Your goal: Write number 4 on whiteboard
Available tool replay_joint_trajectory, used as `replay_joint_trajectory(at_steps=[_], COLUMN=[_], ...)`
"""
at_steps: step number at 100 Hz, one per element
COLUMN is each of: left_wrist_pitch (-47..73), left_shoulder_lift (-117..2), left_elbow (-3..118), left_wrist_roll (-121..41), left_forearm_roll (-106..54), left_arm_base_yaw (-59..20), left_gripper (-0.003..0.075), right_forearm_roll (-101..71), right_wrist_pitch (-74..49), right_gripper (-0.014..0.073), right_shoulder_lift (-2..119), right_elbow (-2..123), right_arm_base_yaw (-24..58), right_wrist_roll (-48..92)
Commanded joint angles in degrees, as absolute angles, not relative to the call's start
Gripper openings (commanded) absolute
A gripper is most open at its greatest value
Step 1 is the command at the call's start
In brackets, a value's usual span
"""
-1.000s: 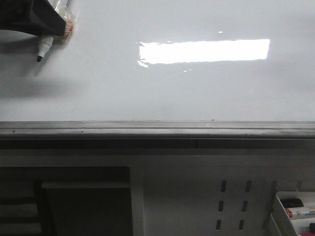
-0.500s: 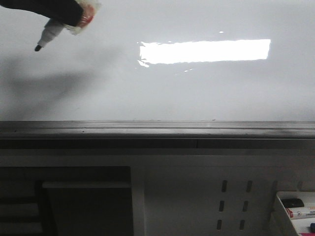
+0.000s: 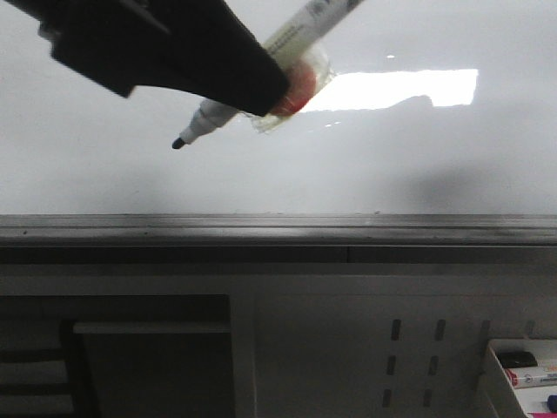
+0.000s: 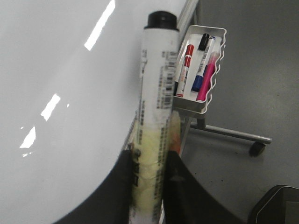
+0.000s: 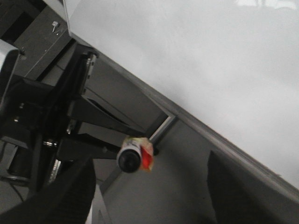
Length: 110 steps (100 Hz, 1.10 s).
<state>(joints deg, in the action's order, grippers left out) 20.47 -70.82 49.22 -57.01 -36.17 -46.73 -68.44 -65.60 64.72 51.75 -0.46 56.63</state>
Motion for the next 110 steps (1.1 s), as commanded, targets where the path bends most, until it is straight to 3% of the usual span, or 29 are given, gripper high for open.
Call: replay_joint_trajectory(at_steps=[1,75,110], left_wrist_pitch=[15.4,14.5,14.4], left_shoulder_lift=[-70.4,-71.1,-71.1], left_elbow=[51.3,51.3,51.3], left_wrist_roll=[-57.0,-57.0,-57.0], left_forearm_roll=[-37.0,-36.4,-35.6], left_arm_base_yaw=[-48.6,-49.2,-49.2], left_gripper=[-0.0020,-0.0020,-0.0020], right_forearm_roll=[-70.7,-69.1,-69.2], right_wrist_pitch=[-68.3,-61.6,-61.9], right_gripper=[0.0448,0.0443,0.0266], right_shoulder_lift=[65.7,73.7,73.7], right_elbow=[54.6,55.2,55.2], right_arm_base_yaw=[1.2,13.4,13.5], right_wrist_roll=[57.5,57.1,58.0])
